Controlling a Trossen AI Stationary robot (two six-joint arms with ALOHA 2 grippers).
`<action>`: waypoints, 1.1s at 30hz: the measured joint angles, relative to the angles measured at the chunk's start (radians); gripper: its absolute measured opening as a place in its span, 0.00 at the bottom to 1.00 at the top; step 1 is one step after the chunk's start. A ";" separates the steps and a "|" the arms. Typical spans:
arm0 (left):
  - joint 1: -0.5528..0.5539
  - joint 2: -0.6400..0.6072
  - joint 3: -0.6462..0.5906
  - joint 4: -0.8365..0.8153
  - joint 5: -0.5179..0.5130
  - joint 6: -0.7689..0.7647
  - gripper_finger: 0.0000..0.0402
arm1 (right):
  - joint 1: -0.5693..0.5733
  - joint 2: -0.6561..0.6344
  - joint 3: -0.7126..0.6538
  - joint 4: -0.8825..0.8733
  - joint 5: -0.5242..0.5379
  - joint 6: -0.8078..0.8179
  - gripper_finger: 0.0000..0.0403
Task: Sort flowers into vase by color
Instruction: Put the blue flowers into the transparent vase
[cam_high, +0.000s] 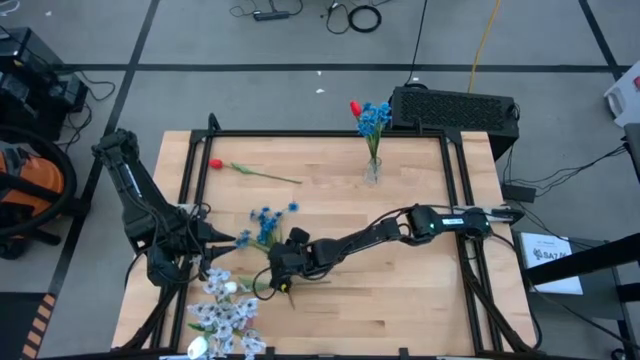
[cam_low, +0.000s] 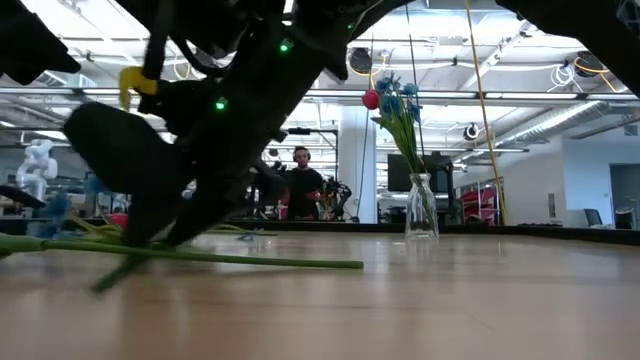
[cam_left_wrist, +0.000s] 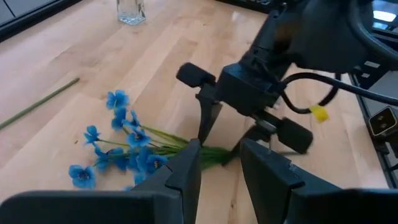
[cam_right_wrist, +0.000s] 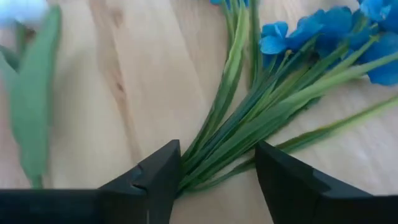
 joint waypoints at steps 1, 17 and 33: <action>0.000 0.000 0.000 0.000 0.001 0.000 0.29 | -0.001 -0.006 -0.001 -0.026 -0.004 -0.012 0.47; 0.000 0.000 0.000 -0.023 0.006 0.002 0.29 | -0.031 -0.209 -0.009 -0.389 -0.116 -0.010 0.24; 0.000 -0.001 0.000 -0.022 0.006 0.003 0.29 | -0.065 -0.179 -0.007 -0.383 -0.142 0.113 0.53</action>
